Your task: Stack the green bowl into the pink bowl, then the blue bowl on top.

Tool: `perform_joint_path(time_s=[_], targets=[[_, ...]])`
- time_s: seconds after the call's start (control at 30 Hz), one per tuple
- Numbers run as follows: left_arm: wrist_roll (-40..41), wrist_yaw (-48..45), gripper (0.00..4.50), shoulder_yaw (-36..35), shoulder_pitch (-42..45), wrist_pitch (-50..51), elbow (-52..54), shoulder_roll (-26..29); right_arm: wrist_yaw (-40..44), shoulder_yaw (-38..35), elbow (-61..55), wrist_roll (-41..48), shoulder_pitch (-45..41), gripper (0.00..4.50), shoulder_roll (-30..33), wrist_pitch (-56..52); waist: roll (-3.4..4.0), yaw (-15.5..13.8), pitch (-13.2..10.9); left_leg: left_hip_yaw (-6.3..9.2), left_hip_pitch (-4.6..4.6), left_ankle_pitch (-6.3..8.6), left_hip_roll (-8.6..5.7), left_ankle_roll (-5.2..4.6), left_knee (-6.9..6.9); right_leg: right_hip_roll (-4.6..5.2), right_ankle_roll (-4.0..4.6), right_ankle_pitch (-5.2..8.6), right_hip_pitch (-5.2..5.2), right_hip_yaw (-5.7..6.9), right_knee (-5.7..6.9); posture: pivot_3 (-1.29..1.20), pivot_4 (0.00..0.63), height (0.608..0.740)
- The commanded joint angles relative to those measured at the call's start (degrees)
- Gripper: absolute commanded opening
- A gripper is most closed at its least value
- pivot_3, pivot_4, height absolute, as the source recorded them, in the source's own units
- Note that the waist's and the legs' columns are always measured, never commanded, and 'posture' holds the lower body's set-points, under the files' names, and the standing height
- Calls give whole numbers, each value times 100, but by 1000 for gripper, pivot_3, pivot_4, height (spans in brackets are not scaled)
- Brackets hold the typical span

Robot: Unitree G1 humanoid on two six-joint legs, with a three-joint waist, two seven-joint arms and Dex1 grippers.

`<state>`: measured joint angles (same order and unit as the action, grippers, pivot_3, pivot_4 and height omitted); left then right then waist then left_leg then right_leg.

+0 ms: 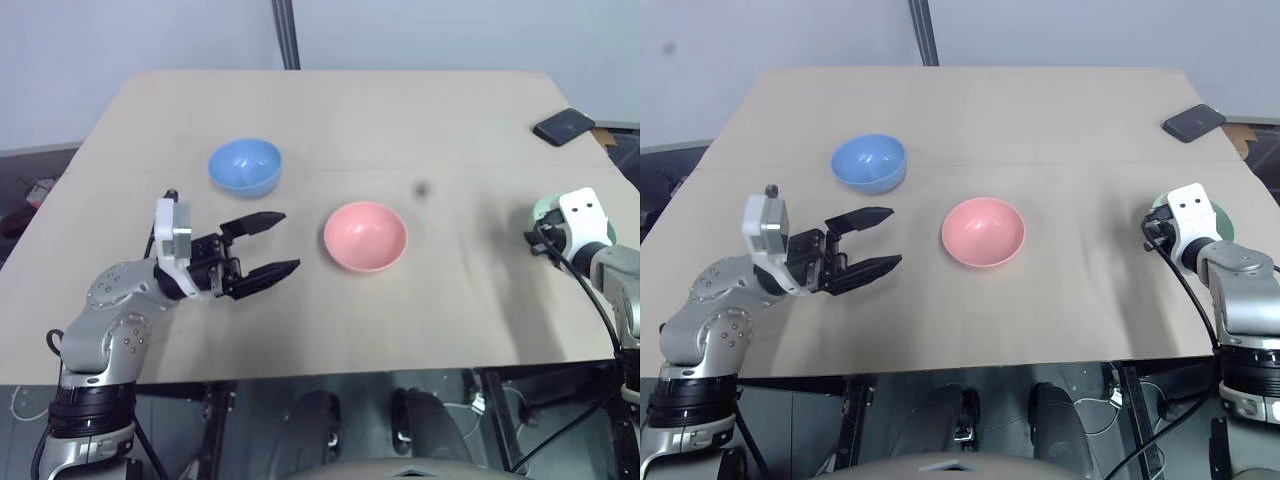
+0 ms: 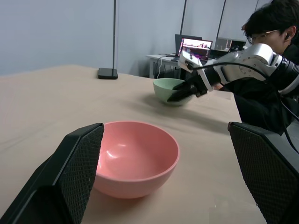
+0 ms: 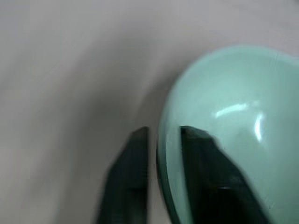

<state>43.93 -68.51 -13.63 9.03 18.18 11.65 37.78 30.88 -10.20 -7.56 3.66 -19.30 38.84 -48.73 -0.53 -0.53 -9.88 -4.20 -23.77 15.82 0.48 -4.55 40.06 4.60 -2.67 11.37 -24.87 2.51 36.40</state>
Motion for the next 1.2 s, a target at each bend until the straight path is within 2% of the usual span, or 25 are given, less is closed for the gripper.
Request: perform_joint_path(time_s=[0.03,0.17,0.3,0.47,0.57,0.63,0.73,0.87,0.97,1.07,1.13,1.2], targets=[[69,69,4500,-212,-72,-82,289,40,186,127,-247,124,-126,51,98,379,0,-4,0,1,0,0,0,0,0,0,0,0,0,0,0,0,150,739],[-8,213,4500,-297,-206,-152,298,-5,1066,441,-1242,1089,-380,51,-247,726,0,39,0,-1,1,0,6,0,0,-5,-1,-1,-1,-3,0,0,150,739],[-16,390,4500,-331,-263,-121,313,-30,1583,1044,-1737,1568,-833,51,-598,1071,-2,74,0,3,0,0,12,0,0,-9,-19,-11,-4,-1,1,0,150,739],[-534,968,4500,-267,-320,-214,219,-64,2017,2128,-1751,1724,-1607,51,-1066,1058,-3,90,0,7,-2,2,8,-3,1,0,1,-3,4,8,-10,0,150,739],[-818,1423,4500,-284,-306,-307,218,-168,2353,2812,-1279,1316,-1749,51,-1032,1485,-5,73,1,14,-2,2,9,-1,0,-1,-3,-5,5,16,-8,0,150,739],[-893,1578,4500,-300,-315,-315,255,-203,2411,2964,-918,1279,-1887,51,-1175,1593,-7,73,2,13,-3,2,6,-2,0,1,1,-4,9,17,-15,0,150,739],[-982,1777,4500,-311,-313,-322,292,-217,2496,3164,-541,1077,-2051,1013,-1233,1788,-7,91,1,10,-2,2,4,-2,1,5,1,-4,8,15,-12,0,150,739],[-1018,2088,4500,-375,-187,-225,321,-186,2614,3133,-622,1024,-1970,2955,-1078,1855,-7,90,1,14,-2,2,5,0,0,5,-5,-7,7,20,-9,0,150,739],[-1340,2610,4500,-333,-57,45,441,-17,2478,2743,-940,1198,-1837,4280,-986,1853,-7,92,1,14,-3,2,5,0,1,9,-14,-13,7,22,-11,0,150,739],[-1990,3286,4500,-107,270,597,578,345,2392,2145,-1367,1707,-1649,4399,-963,1719,-8,81,-1,18,-5,2,5,1,0,9,-18,-15,7,26,-10,0,150,739],[-2239,3483,4500,86,657,961,533,569,2327,1730,-1640,2068,-1508,4399,-918,1590,-8,58,-1,20,-5,2,5,1,0,9,-18,-16,8,29,-9,0,150,739],[-2743,3472,4500,576,1201,1253,376,943,2164,1367,-1832,2285,-1366,4399,-881,1494,-11,6,-1,21,-4,2,4,1,0,9,-19,-16,10,31,-9,0,150,739]])
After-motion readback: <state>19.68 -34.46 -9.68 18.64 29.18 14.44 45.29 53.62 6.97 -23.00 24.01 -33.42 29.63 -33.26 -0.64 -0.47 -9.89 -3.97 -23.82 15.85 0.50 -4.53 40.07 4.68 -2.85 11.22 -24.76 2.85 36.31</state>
